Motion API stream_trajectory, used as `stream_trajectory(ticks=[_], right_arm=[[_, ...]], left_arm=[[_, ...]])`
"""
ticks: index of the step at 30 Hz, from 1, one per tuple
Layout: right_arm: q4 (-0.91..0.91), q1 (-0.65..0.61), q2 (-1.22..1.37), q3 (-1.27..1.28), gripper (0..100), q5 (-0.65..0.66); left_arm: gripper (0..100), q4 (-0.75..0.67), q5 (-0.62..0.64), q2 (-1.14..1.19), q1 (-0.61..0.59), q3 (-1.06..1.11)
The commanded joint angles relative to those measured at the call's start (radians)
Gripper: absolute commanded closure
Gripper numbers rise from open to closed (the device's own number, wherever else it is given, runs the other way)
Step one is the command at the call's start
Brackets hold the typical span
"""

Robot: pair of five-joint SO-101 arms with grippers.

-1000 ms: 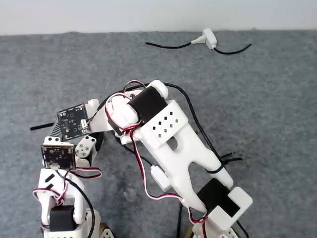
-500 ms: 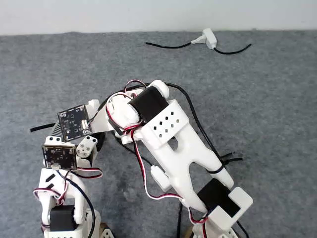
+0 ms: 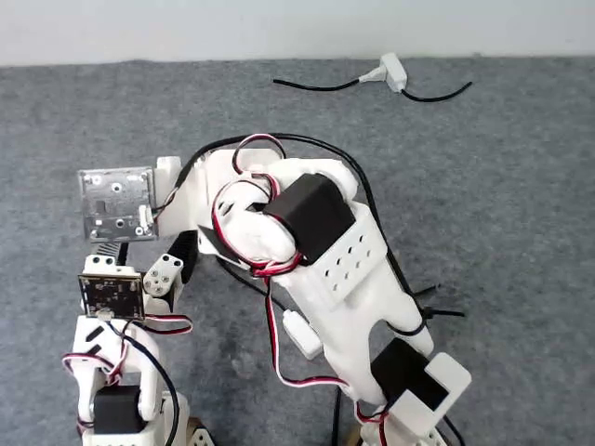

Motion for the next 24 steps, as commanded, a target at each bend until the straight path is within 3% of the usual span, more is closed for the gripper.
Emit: stream_trajectory(ticks=[1, 11, 24], right_arm=[[-0.033, -0.027, -0.047, -0.058, 98.9, -0.032], [-0.047, -0.022, -0.048, -0.163, 98.9, -0.029], [-0.036, 0.082, -0.002, -0.173, 98.9, -0.06]], left_arm=[[70, -0.023, -0.011, -0.012, 0.051, 0.013], [70, -0.023, -0.011, -0.012, 0.072, 0.021], [70, -0.044, -0.012, -0.012, 0.064, 0.036]])
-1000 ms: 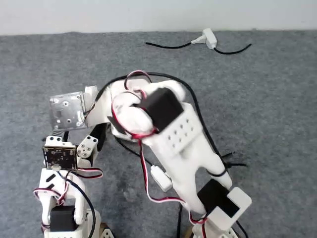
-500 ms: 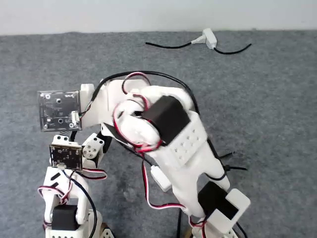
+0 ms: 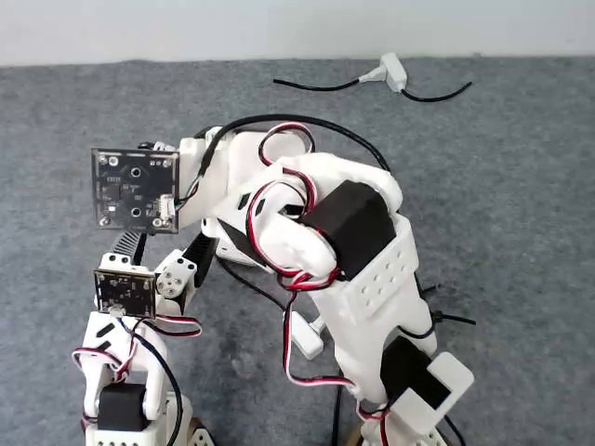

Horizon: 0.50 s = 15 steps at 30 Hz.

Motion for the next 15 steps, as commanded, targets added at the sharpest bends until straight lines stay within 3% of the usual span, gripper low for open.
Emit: stream_trajectory(ticks=[1, 6, 15], right_arm=[[-0.036, 0.062, 0.019, 0.015, 98.9, -0.071], [-0.102, 0.154, 0.163, 0.08, 98.9, -0.199], [-0.134, 0.171, 0.473, 0.083, 98.9, -0.262]], left_arm=[[70, -0.046, -0.012, -0.012, -0.003, 0.015], [70, -0.092, -0.035, -0.012, -0.002, 0.051], [70, -0.106, -0.04, -0.012, -0.003, 0.068]])
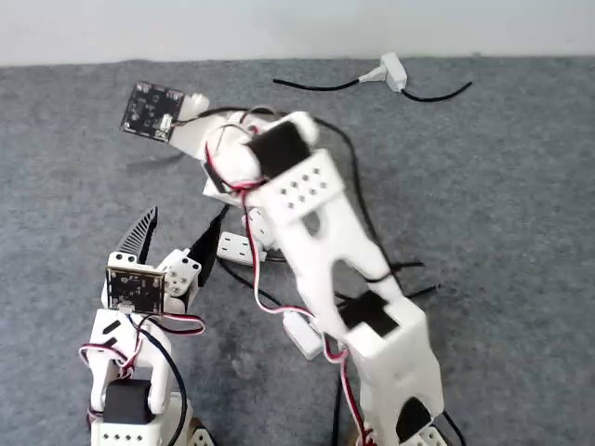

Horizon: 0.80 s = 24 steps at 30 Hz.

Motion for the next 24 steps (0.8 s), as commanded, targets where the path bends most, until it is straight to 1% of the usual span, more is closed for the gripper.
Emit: stream_trajectory(ticks=[1, 9, 13, 15, 24], right_arm=[[-0.035, 0.035, 0.09, -0.006, 98.9, -0.02], [-0.012, 0.065, 0.277, -0.005, 98.9, -0.061], [-0.021, 0.076, 0.378, -0.006, 98.9, -0.063], [-0.027, 0.077, 0.421, -0.006, 98.9, -0.063], [-0.091, 0.081, 0.576, -0.009, 98.9, -0.063]], left_arm=[[70, -0.034, -0.014, -0.012, -0.006, -0.01], [70, -0.034, -0.014, -0.012, -0.008, -0.01], [70, -0.064, 0.002, -0.012, -0.08, -0.012], [70, -0.071, 0.034, -0.012, -0.1, -0.012], [70, -0.077, 0.041, -0.012, -0.114, -0.012]])
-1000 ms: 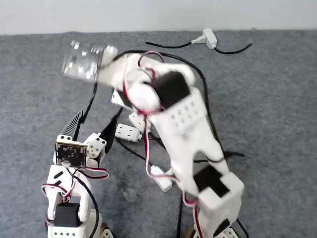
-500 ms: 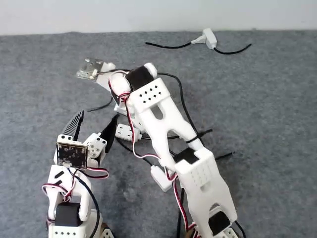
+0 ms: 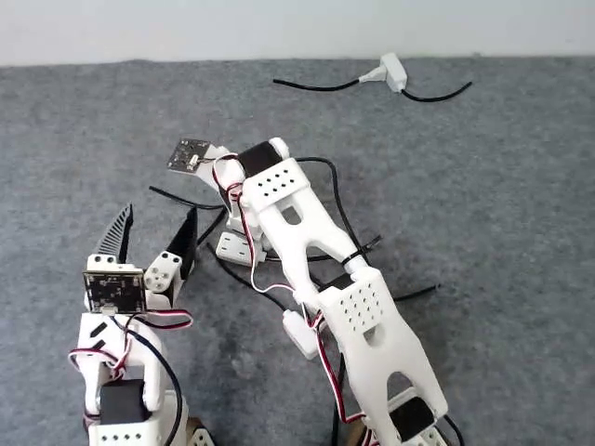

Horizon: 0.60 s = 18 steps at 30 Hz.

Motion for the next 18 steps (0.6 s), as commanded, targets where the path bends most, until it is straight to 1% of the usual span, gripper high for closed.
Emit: stream_trajectory(ticks=[1, 9, 13, 18], right_arm=[[-0.031, 0.01, 0.065, -0.008, 98.9, -0.009], [-0.03, 0.01, 0.071, -0.018, 98.9, -0.009], [-0.036, 0.01, 0.071, -0.018, 98.9, -0.051], [-0.036, 0.01, 0.073, -0.018, 99.0, -0.057]], left_arm=[[70, -0.034, 0.018, -0.012, -0.003, -0.012], [70, -0.034, 0.018, -0.012, -0.002, -0.01], [70, -0.034, 0.018, -0.012, -0.002, -0.01], [70, -0.034, 0.017, -0.012, -0.003, -0.01]])
